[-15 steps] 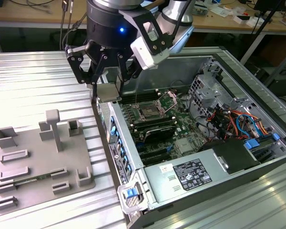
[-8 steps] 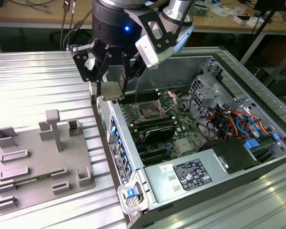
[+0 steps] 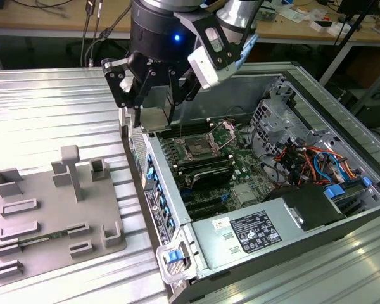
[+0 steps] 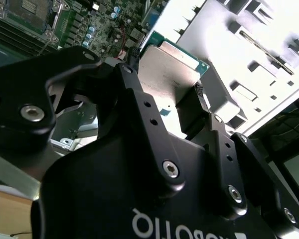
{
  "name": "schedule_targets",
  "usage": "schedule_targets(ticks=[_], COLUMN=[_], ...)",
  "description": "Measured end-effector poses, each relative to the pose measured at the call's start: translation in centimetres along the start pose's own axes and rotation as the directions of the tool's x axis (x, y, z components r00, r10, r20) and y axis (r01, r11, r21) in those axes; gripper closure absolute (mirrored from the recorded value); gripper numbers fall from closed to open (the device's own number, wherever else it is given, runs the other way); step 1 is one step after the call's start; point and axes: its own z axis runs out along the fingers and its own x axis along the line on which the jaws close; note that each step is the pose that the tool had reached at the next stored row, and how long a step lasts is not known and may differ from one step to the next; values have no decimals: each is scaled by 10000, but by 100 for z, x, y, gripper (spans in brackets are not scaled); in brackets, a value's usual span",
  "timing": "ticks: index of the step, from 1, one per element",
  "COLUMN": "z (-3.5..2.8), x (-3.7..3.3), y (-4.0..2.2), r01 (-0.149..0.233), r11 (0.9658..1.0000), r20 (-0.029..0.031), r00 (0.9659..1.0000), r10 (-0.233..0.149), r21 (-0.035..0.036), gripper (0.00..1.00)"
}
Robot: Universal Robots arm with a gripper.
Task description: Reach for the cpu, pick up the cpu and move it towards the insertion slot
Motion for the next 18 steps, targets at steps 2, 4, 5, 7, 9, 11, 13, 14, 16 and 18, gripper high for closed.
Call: schedule_targets(ticks=[2, 4, 5, 7, 9, 11, 13, 14, 16, 18], z=[0, -1, -1, -1, -2, -2, -3, -3, -3, -4], x=[-34, -66, -76, -96, -116, -159, -208, -234, -264, -296], y=[-1, -2, -2, -2, -3, -4, -5, -5, -6, -7], r01=[-1, 0, 0, 0, -1, -1, 0, -1, -1, 0], r11=[10000, 10000, 10000, 10000, 10000, 10000, 10000, 10000, 10000, 10000], r20=[0, 0, 0, -1, 0, 0, -1, 0, 0, 0], r00=[10000, 10000, 10000, 10000, 10000, 10000, 10000, 10000, 10000, 10000], r10=[1, 0, 0, 0, 1, 1, 0, 1, 1, 0], r21=[0, 0, 0, 0, 0, 0, 0, 0, -1, 0], gripper=[45, 45, 45, 45, 45, 45, 45, 45, 45, 45])
